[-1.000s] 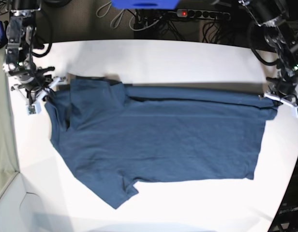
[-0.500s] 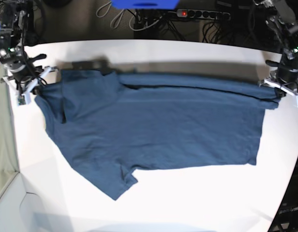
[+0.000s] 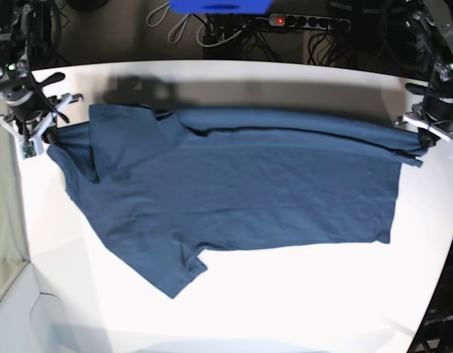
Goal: Layout the t-shirt on the table in an organized manner, then fold the t-shirt properly
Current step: 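Lift the folded edge with both grippers and drag it toward the arms, then lay the shirt flat with both grippers and release the edge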
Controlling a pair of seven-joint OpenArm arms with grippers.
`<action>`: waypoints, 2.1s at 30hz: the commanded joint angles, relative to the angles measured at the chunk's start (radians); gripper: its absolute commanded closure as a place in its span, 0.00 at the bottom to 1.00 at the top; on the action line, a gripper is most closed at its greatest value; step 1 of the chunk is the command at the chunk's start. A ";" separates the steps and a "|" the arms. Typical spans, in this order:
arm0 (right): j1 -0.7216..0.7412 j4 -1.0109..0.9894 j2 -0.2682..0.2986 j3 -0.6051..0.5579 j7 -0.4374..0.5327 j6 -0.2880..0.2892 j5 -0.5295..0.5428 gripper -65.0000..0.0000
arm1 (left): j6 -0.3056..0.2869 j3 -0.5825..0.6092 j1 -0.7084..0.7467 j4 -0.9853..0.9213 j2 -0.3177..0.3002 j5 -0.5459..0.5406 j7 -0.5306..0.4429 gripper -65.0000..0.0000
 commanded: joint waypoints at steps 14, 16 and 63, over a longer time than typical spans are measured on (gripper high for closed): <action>0.349 0.013 0.169 -0.097 -0.367 0.287 -0.010 1.00 | 0.008 -0.001 -0.271 0.008 -0.080 0.002 0.205 1.00; 0.407 0.013 0.208 -0.167 -0.422 0.341 -0.010 1.00 | 0.008 0.000 -0.315 0.008 -0.085 0.002 0.248 1.00; 0.096 0.013 -0.063 -0.042 -0.376 0.422 -0.010 1.00 | 0.008 0.000 -0.062 0.006 -0.062 0.003 0.331 1.00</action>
